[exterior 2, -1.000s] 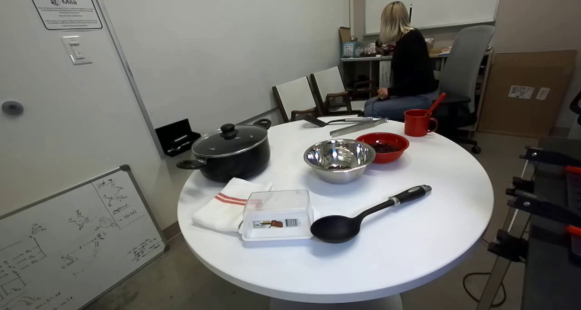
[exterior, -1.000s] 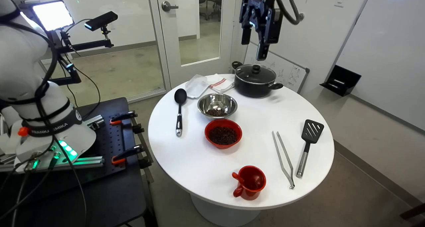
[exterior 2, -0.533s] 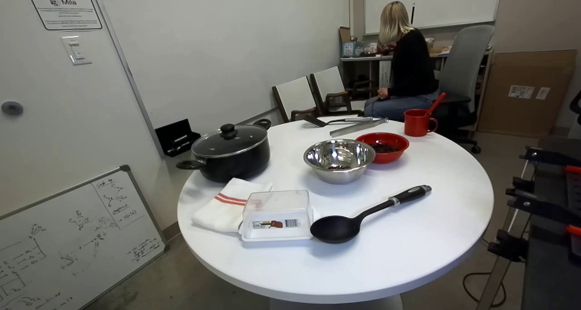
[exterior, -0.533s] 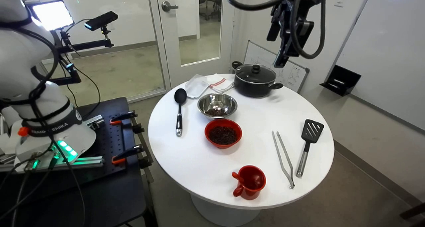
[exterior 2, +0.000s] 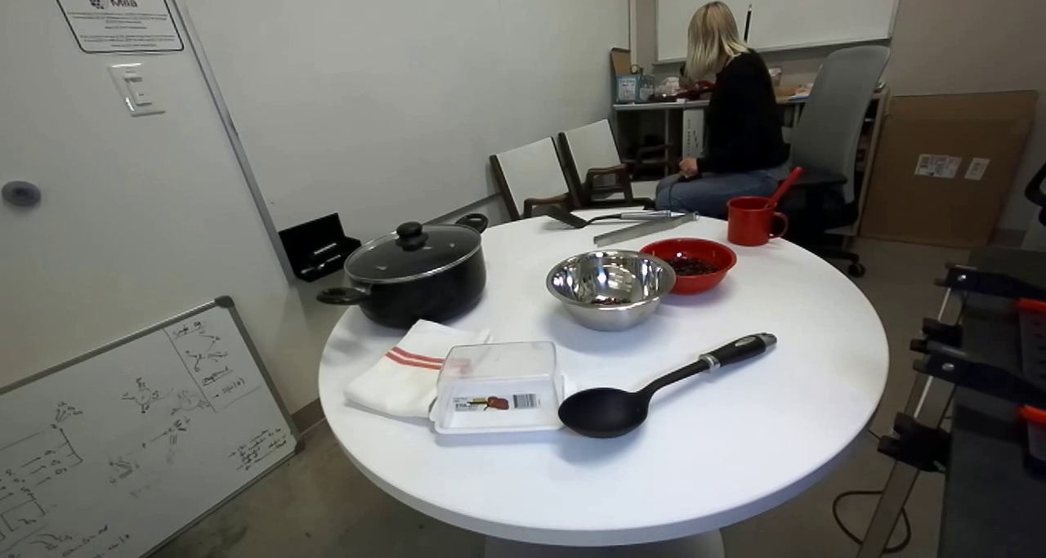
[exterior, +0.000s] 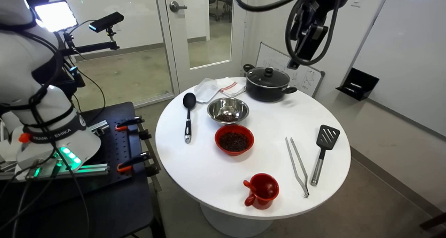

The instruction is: Use the spoon in the red cup to transfer beans from the red bowl to the silver bowl then put it back in the red cup

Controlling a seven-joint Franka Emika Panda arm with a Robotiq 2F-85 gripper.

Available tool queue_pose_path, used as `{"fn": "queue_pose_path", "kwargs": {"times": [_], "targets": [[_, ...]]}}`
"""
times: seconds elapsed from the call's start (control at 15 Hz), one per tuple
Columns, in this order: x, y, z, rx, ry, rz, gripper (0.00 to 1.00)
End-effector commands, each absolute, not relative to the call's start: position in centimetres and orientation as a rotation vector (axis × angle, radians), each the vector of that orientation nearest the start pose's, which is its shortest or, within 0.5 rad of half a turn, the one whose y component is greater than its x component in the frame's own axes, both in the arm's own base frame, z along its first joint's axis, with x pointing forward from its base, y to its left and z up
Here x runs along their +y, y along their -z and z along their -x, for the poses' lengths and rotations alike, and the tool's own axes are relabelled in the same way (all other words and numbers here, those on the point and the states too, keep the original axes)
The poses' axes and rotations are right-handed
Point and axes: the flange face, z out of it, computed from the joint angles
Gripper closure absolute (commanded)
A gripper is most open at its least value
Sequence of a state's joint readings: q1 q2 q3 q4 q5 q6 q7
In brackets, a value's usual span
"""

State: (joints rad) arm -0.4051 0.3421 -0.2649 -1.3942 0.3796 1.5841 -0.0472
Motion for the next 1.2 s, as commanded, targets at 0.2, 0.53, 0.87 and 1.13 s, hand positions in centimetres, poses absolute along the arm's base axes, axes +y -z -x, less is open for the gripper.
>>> {"fn": "queue_pose_path", "kwargs": {"times": [0.2,0.53,0.87,1.13], "targets": [[-38.1,-48.1,-54.8,0.995,-0.111,2.618,0.00],[-44.2,-42.5,-52.1,1.175,-0.195,2.487,0.00],[-43.0,-42.1,-51.3,0.894,-0.228,2.676,0.00],[-39.6,-42.6,-53.5,0.671,-0.281,2.856,0.00]]}}
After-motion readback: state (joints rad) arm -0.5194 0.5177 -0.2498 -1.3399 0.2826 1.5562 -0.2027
